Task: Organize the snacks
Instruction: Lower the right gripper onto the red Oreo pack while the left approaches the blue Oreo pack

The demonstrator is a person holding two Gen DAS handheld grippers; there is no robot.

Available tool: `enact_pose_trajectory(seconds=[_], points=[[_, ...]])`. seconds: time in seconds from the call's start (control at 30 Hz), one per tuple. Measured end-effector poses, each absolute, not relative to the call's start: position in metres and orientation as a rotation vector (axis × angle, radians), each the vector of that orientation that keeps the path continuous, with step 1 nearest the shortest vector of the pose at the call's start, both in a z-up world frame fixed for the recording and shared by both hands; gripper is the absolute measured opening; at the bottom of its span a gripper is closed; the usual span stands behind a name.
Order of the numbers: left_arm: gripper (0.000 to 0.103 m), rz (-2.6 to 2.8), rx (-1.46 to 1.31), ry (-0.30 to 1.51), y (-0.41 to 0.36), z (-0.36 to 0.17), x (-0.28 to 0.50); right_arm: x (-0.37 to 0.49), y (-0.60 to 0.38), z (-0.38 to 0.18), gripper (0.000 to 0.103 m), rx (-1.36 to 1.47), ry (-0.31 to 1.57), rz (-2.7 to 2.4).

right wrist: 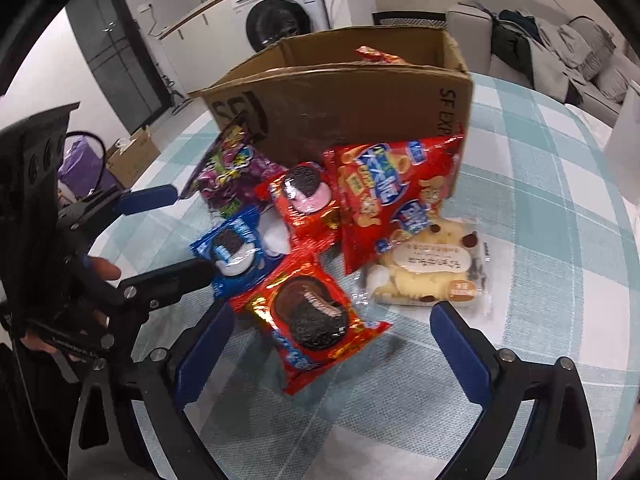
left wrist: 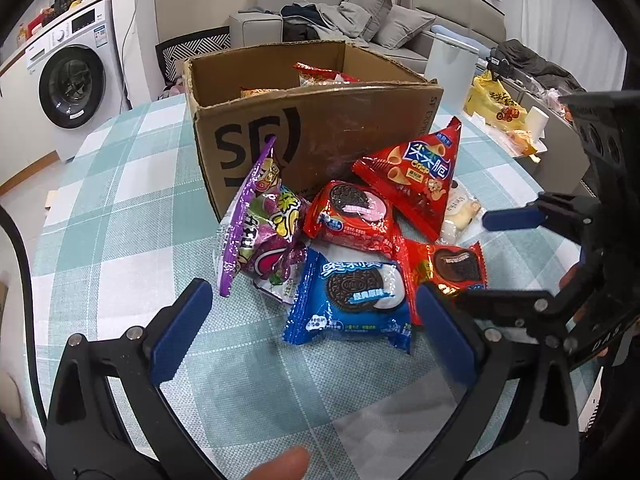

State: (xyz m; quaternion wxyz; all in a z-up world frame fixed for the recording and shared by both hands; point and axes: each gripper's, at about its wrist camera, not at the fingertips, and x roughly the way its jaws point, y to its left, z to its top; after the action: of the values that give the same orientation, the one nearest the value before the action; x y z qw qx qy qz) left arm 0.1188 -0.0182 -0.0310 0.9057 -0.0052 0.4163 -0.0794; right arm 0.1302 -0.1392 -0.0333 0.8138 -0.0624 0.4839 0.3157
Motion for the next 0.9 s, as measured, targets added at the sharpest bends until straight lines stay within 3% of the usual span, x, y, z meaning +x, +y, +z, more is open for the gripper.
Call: enact_pose_trajectory(seconds=[0.17, 0.27, 0.77, 0.9], points=[[0.101, -0.169, -0.018, 0.851, -0.013, -0.025, 0.116, 0.125, -0.133, -0.041, 0.087, -0.135, 1.052, 0.719], [0.094, -0.188, -0.035, 0.860, -0.010, -0.025, 0.117, 0.124, -0.131, -0.043, 0.083, -0.126, 1.062, 0.743], [0.091, -0.238, -0.024, 0.883, -0.017, -0.030, 0.115, 0.105, -0.102, -0.053, 0.080, -0.270, 1.017, 0.794], [0.091, -0.235, -0.016, 0.885, -0.016, -0.030, 0.114, 0.104, -0.099, -0.055, 0.065, -0.284, 1.016, 0.813]])
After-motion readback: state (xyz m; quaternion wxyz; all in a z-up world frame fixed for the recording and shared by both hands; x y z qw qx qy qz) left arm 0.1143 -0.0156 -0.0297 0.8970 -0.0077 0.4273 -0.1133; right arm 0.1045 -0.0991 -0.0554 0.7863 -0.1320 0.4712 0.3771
